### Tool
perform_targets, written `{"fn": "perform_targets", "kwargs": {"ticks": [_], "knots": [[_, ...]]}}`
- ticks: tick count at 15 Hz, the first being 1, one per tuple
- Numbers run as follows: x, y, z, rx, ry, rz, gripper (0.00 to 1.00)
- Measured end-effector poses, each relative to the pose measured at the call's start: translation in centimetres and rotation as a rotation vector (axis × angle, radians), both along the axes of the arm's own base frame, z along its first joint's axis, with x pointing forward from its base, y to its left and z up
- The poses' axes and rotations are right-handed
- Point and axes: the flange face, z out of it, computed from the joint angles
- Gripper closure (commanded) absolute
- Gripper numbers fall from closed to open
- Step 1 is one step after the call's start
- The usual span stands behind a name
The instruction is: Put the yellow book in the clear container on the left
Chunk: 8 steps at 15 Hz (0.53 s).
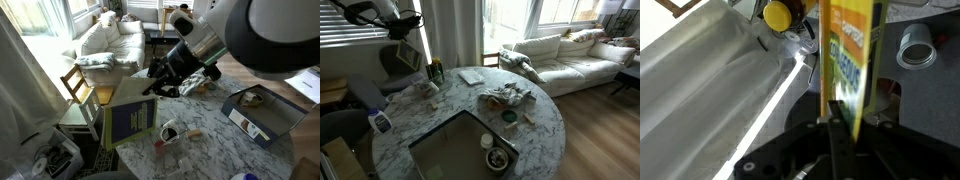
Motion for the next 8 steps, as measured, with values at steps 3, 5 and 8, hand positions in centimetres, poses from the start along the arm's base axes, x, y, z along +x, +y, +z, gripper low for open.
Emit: {"fn": "perform_targets", "kwargs": {"ticks": [3,5,8], "knots": [[0.4,0.0,-0.3,-0.003,0.000,0.003,1.00],[0.3,0.1,-0.5,0.000,0.001,0.015,1.00],[0.6,0.6,-1.3,0.048,-0.005,0.097,1.00]]}}
